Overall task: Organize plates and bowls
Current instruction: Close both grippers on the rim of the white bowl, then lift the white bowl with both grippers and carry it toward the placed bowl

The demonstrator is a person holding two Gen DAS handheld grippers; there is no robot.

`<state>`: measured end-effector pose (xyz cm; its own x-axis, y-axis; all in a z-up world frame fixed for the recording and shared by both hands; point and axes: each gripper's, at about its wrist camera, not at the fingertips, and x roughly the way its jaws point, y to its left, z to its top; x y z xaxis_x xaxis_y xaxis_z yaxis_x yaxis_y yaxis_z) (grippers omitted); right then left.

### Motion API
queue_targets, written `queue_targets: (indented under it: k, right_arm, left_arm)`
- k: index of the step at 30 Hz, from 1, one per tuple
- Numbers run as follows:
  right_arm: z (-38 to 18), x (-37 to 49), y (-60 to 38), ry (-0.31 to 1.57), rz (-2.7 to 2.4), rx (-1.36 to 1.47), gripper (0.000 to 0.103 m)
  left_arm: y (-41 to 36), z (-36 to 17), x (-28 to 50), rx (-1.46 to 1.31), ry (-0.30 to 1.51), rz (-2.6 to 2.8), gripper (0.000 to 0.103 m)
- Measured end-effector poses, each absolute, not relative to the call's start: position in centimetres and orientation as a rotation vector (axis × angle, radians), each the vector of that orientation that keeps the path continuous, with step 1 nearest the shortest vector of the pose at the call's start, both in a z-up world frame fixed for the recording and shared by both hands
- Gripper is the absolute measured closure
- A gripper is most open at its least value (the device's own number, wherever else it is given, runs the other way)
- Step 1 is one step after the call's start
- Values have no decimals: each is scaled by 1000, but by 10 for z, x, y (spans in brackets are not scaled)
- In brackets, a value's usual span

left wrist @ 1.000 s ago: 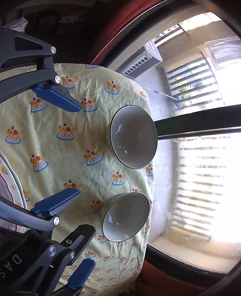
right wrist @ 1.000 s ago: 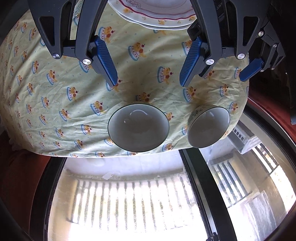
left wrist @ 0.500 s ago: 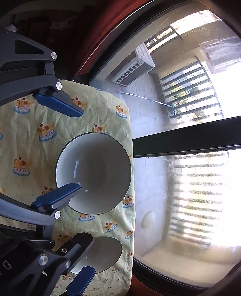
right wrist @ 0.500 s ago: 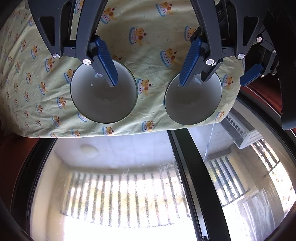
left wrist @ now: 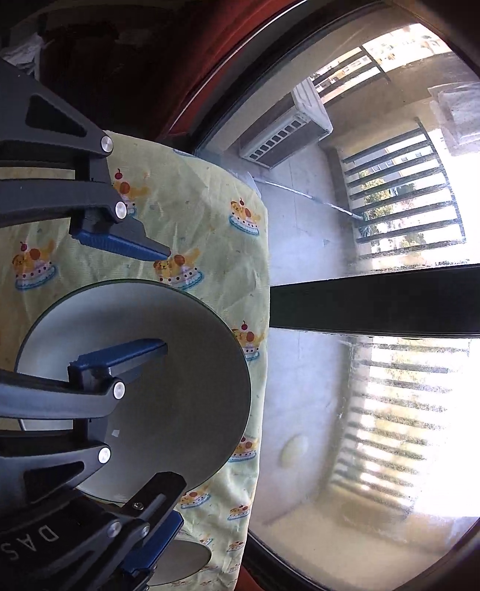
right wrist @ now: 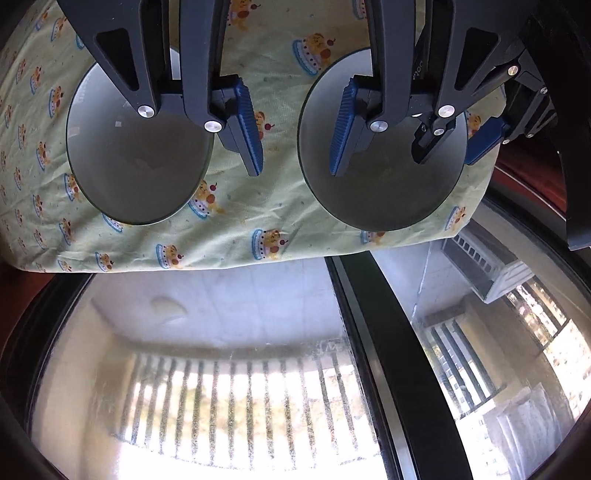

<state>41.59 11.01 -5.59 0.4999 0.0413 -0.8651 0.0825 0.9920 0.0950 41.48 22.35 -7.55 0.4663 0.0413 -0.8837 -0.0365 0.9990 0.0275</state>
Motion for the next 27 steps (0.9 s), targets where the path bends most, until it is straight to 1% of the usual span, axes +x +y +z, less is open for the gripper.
queue_targets:
  k: [1,2,3,6,8,18,27]
  right_arm:
    - [-58,418,111,1051,-24,132,65]
    - [-60,420,112,1053,-23,132,69]
    - [-63,422,113,1056,-21,131,74]
    - [-68,427,115,1067,-13,133,83]
    - [-70,430,113,1072,-5,153,87]
    - [-64,419,119,1076,-10,105,87]
    - [-59,386,111,1105,-25,89,88]
  left_arm:
    - [223,-77,416,4,1086,44,63]
    - [224,-79,418,6,1087,42,67]
    - [223,-79,418,10,1086,39,70]
    - [222,-80,420,9,1078,47,79]
    - [220,-79,421,15,1079,42,80]
    - [219,-81,410,41,1104,22,80]
    - [208,-77,381,33,1145,-2,80]
